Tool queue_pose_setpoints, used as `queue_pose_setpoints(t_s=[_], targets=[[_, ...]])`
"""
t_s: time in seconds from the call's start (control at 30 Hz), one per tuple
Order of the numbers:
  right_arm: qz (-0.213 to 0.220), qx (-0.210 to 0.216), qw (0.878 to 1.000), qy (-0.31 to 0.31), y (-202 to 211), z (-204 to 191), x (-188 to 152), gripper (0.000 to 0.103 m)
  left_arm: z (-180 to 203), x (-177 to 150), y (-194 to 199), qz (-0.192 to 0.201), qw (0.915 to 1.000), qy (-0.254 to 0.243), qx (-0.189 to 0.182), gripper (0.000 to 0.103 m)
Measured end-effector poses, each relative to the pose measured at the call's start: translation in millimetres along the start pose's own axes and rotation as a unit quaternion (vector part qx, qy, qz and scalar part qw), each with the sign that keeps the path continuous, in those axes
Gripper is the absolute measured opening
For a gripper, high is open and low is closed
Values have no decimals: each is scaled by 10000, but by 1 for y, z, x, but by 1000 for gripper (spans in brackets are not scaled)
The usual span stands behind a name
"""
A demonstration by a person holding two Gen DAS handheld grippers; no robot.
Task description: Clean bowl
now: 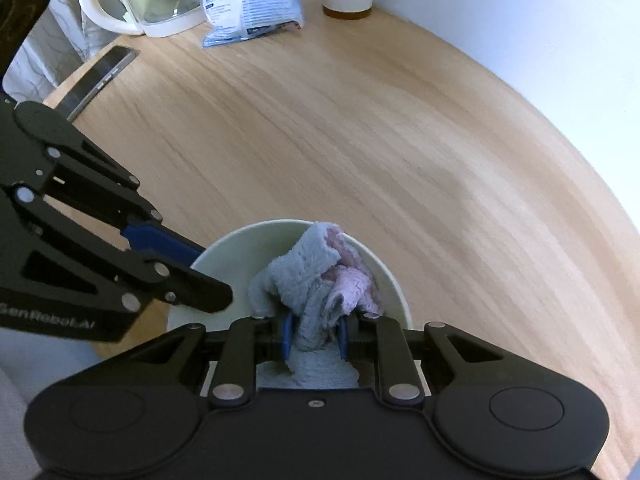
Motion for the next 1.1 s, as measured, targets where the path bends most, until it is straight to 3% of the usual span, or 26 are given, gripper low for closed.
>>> queue_pose_setpoints(t_s=[0.3, 0.5, 0.77, 0.87, 1.1], targets=[[446, 410, 9980, -181, 16, 5, 7, 23, 1, -1, 0, -21, 9999, -151, -33, 15], [320, 581, 9978, -51, -3, 8, 4, 23, 2, -1, -1, -36, 9997, -234, 0, 15], [37, 299, 9995, 43, -8, 8, -1, 22, 8, -1, 0, -22, 9994, -326, 122, 15], [-41, 25, 9995, 298, 2, 7, -1, 21, 9, -1, 0, -31, 9993, -338, 137, 15], [69, -135, 9999, 25, 34, 20, -3, 21, 13, 0, -1, -54, 9990, -419, 146, 15]])
Point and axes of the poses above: each gripper's, at about its wrist camera, not at the fingertips, and y roughly against the way its jaws point, z to its right, x to its top, the point moved 1 cm from there along -y, roughly the way its jaws point, and after that the axes turned 15 degrees about z, right-handed, at the moved point
